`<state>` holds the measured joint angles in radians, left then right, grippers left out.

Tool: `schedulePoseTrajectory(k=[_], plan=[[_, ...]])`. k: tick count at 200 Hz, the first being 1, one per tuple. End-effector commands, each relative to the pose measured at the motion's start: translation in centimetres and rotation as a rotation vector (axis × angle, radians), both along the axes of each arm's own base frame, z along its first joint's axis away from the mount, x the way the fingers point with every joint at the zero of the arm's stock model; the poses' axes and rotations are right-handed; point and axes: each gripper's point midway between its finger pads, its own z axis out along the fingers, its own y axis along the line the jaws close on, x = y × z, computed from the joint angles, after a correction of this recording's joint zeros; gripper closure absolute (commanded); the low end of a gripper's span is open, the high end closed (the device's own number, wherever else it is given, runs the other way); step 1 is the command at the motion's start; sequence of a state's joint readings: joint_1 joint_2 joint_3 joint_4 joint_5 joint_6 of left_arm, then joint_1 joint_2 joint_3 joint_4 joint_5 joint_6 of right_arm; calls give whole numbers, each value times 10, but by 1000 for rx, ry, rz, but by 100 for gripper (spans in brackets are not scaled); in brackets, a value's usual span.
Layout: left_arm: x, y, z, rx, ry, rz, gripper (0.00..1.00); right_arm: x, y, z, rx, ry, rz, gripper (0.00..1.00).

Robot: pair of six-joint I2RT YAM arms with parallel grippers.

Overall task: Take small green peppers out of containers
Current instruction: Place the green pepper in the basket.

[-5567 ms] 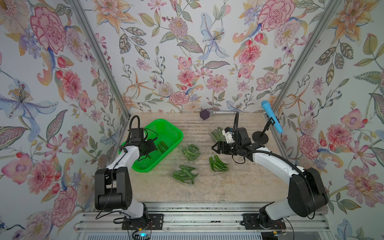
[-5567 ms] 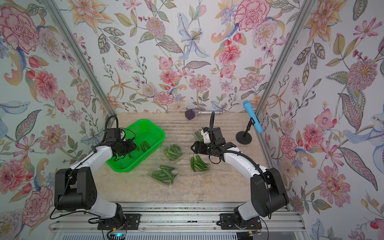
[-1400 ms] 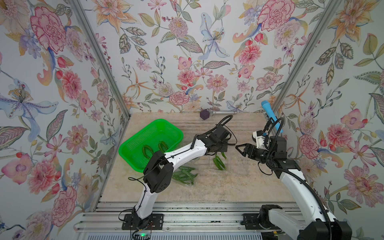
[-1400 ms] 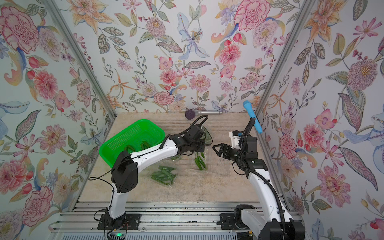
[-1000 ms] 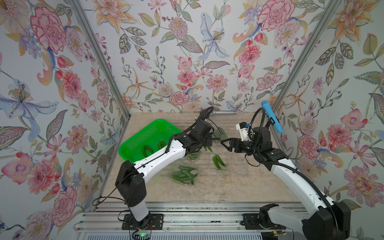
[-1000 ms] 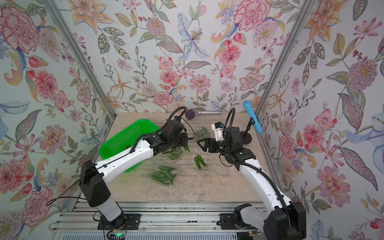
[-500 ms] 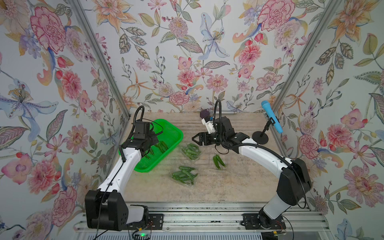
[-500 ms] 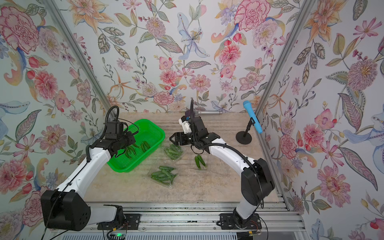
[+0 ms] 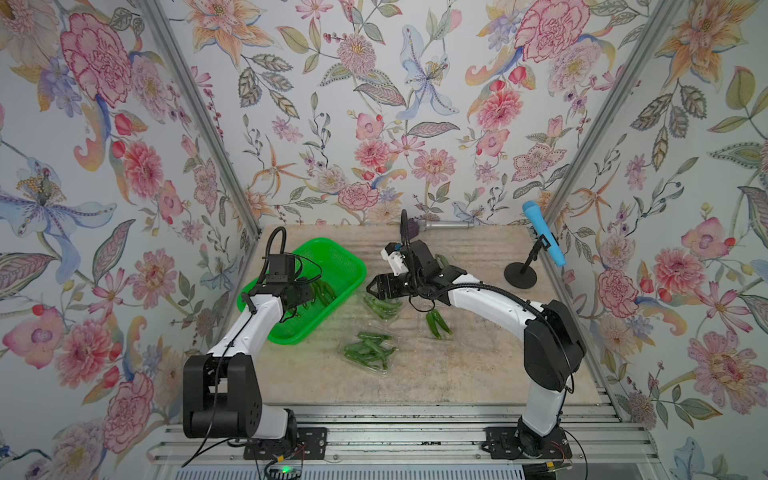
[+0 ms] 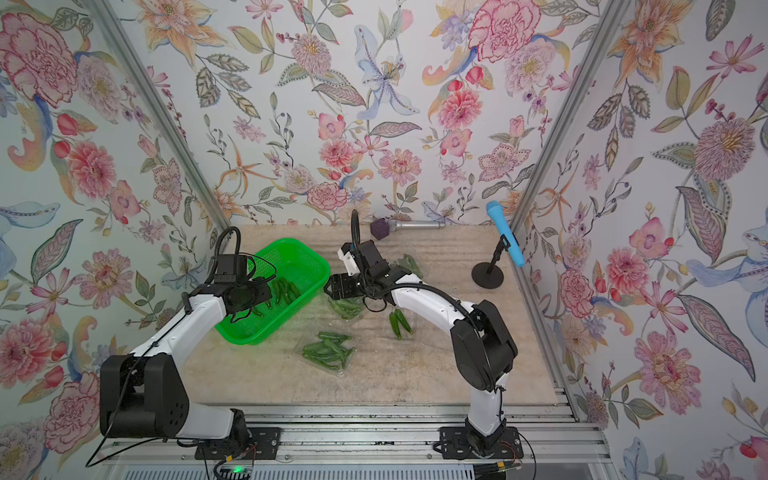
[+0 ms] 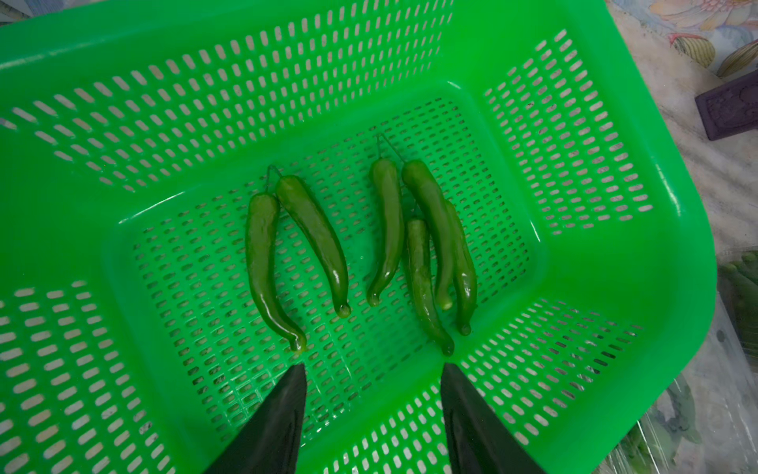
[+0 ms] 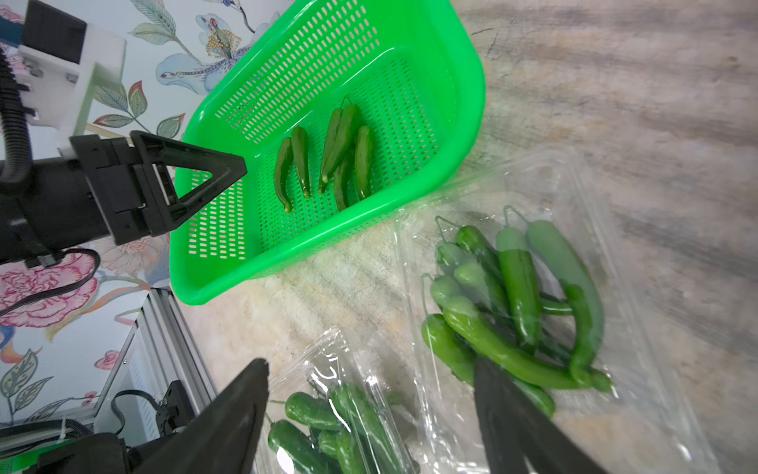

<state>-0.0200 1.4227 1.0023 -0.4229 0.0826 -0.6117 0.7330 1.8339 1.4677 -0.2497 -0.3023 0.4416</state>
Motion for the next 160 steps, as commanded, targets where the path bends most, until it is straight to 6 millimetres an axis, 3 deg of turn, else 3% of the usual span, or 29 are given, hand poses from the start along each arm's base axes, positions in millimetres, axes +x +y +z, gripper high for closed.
schedulePoseTrajectory(k=[1, 17, 19, 38, 67, 94, 120, 160], plan=[[10, -20, 57, 13, -154, -77, 43, 5, -44, 30, -21, -76, -97, 19], [8, -65, 79, 6, -203, -189, 43, 0, -77, 32, -40, -90, -166, 19], [8, -72, 81, 4, -205, -205, 43, 6, -89, 33, -40, -93, -197, 19], [-1, -150, 80, -50, -200, -373, 42, 1, -143, 30, -45, -84, -312, 18], [-23, -263, 55, -123, -128, -542, 43, -12, -218, 15, -27, -40, -468, 16], [-39, -348, 6, -120, 8, -648, 41, -23, -273, -13, 3, 44, -593, 16], [-51, -396, -16, -86, 62, -717, 43, -28, -303, -33, 23, 108, -658, 16], [-52, -403, -38, -42, 104, -704, 45, -34, -319, -48, 32, 147, -679, 17]])
